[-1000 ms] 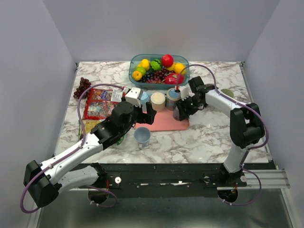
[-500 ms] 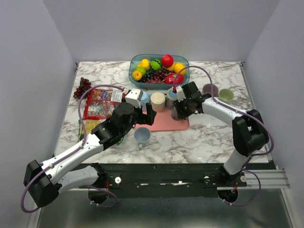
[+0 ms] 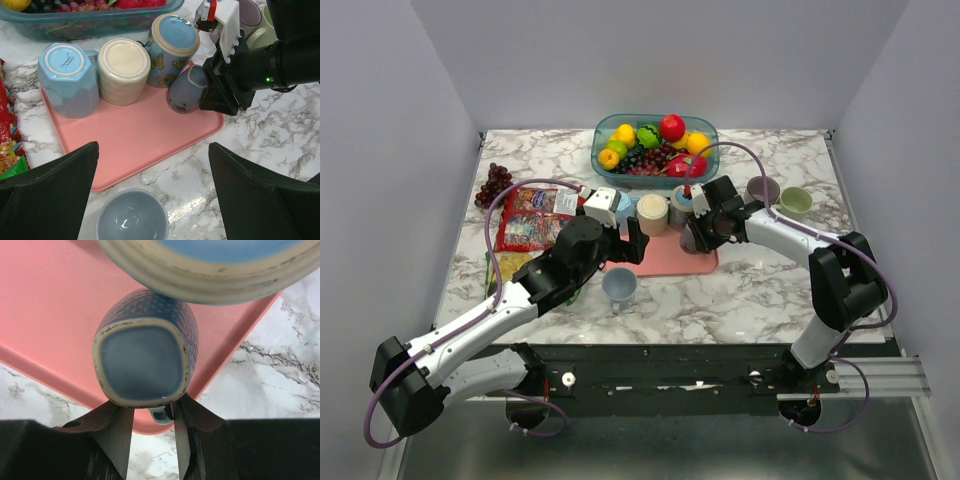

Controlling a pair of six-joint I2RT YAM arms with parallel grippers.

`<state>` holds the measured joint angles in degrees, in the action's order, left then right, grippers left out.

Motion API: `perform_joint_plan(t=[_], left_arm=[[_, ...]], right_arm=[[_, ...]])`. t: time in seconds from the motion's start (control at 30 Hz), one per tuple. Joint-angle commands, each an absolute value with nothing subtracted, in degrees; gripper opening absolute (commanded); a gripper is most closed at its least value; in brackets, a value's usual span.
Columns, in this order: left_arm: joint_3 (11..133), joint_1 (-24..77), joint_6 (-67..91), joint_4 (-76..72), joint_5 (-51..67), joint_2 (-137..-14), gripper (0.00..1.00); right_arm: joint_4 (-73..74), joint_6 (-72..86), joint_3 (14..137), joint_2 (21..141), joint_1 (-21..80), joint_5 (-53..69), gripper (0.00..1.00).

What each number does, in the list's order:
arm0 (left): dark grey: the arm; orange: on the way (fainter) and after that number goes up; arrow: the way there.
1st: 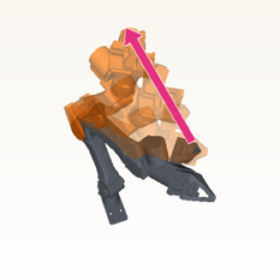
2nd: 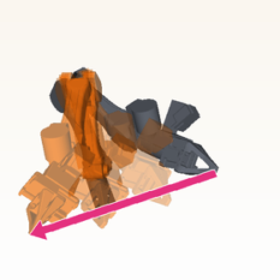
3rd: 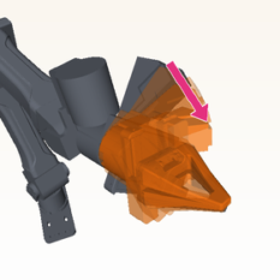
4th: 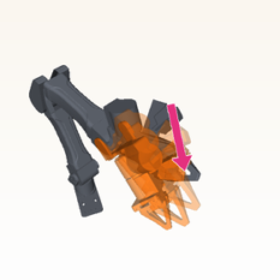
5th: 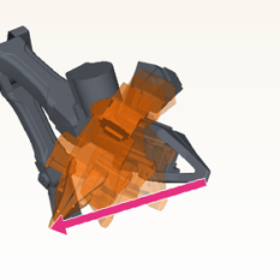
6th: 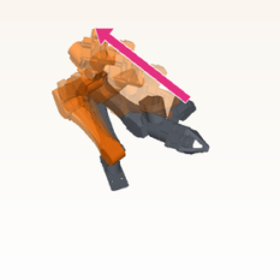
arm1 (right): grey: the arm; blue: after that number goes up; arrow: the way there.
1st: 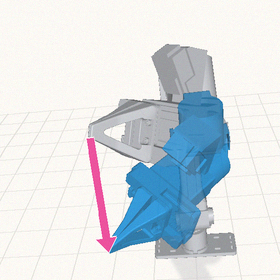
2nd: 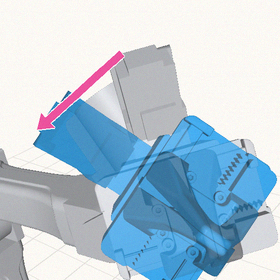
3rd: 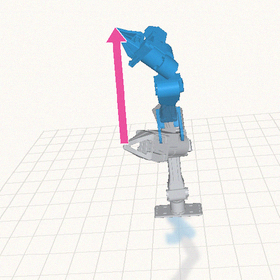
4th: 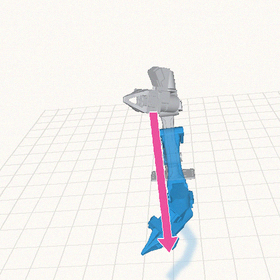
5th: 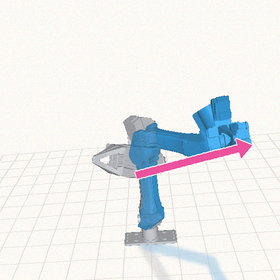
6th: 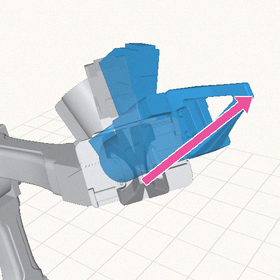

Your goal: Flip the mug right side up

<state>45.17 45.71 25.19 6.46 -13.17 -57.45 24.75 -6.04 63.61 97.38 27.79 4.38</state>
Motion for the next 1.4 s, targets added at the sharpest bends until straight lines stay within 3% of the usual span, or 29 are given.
perform_joint_plan(t=[0.0,0.2,0.53,0.7,0.8,0.83,0.93,1.37], left_arm=[[44.38,45.35,25.58,5.27,-13.18,-56.78,0.99],[44.38,45.35,25.58,5.27,-13.18,-56.87,0.99],[44.21,45.35,25.58,5.27,-13.18,-56.87,0.99],[44.21,45.35,25.58,5.36,-13.27,-56.69,0.99],[44.21,45.35,25.58,5.36,-13.36,-56.78,0.99],[44.21,45.35,25.58,5.36,-13.27,-56.69,0.99],[44.21,45.35,25.49,5.36,-13.45,-56.6,0.99],[44.38,45.44,25.23,5.45,-12.83,-53.88,0.99]], right_arm=[[20.83,-6.59,63.11,94.66,28.12,2.11,0.44],[20.57,-7.12,62.58,93.25,28.21,1.84,0.52],[20.57,-7.56,62.93,95.88,28.3,3.69,0.46],[20.65,-7.82,63.54,96.42,28.3,2.81,0.35],[20.57,-7.82,63.9,96.5,28.3,2.37,0.24],[20.57,-7.82,63.9,96.5,28.3,2.2,0.14],[20.83,-7.91,63.98,96.42,28.3,2.28,0.01],[20.13,-3.43,59.94,82.72,28.3,13.44,0.01]])
